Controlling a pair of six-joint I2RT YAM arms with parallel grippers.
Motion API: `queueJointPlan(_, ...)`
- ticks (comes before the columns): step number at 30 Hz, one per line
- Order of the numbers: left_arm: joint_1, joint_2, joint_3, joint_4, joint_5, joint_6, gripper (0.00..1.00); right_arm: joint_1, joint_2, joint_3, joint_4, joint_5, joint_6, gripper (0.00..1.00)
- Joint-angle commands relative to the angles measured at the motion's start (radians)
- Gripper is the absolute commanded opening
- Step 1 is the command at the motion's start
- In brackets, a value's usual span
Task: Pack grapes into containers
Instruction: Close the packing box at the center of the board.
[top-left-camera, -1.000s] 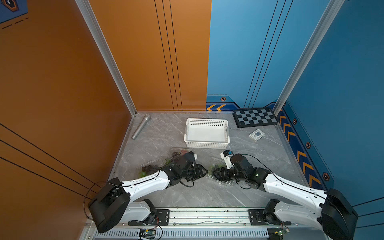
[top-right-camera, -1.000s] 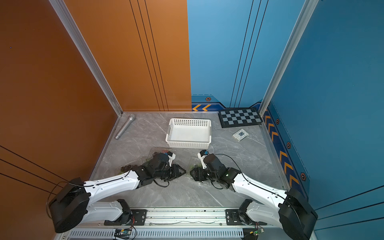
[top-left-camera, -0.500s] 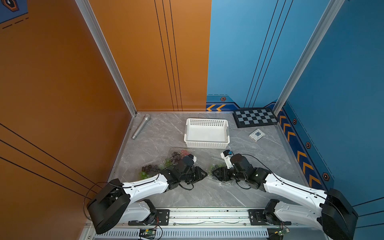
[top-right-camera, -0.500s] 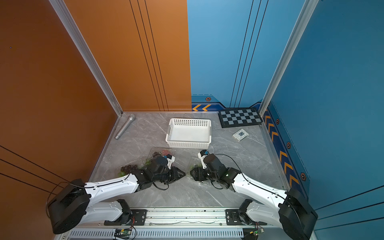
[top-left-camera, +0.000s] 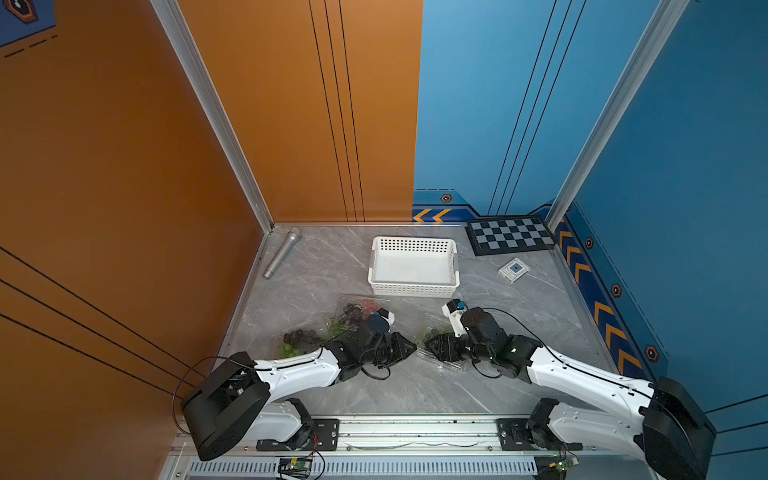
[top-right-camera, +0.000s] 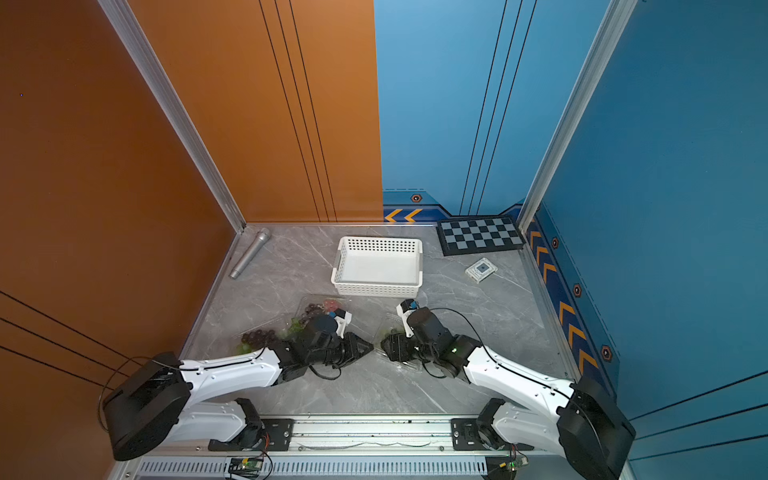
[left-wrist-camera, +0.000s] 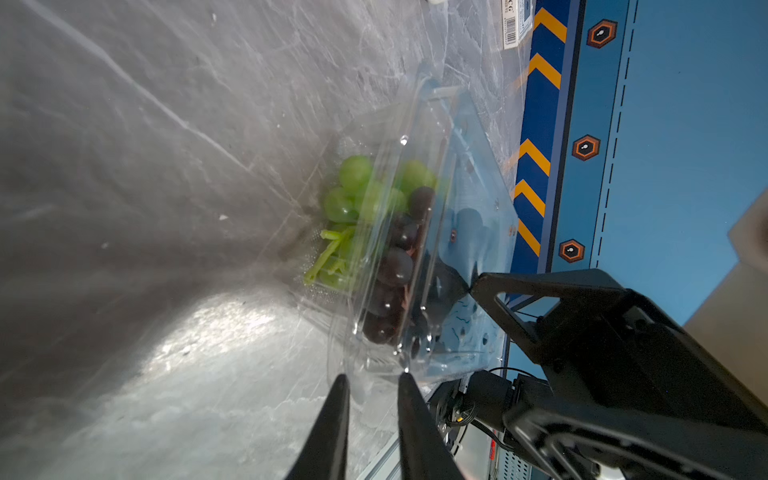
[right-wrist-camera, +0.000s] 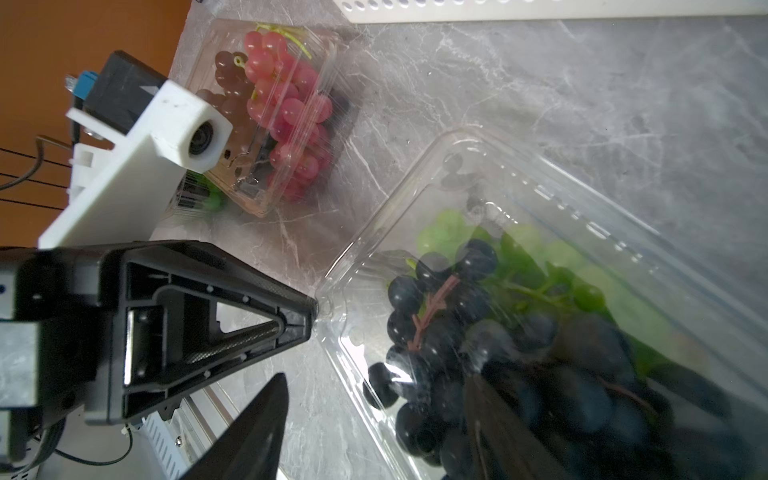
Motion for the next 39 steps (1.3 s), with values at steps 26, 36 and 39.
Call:
queueJointPlan(26, -0.006, 0.037, -0.024, 0.087, -0.079, -0.057, 0.21, 0.004, 0.002, -0.007, -0.067, 0.018, 0.004, 0.68)
queueJointPlan(36, -0.029, 0.069, -0.016, 0.107, -0.097, -0.075, 0.19, 0.004, -0.009, -0.010, -0.069, 0.020, 0.004, 0.68)
queueJointPlan(39, -0.037, 0.068, -0.021, 0.108, -0.119, -0.084, 0.17, 0.004, -0.008, -0.010, -0.070, 0.021, 0.004, 0.68)
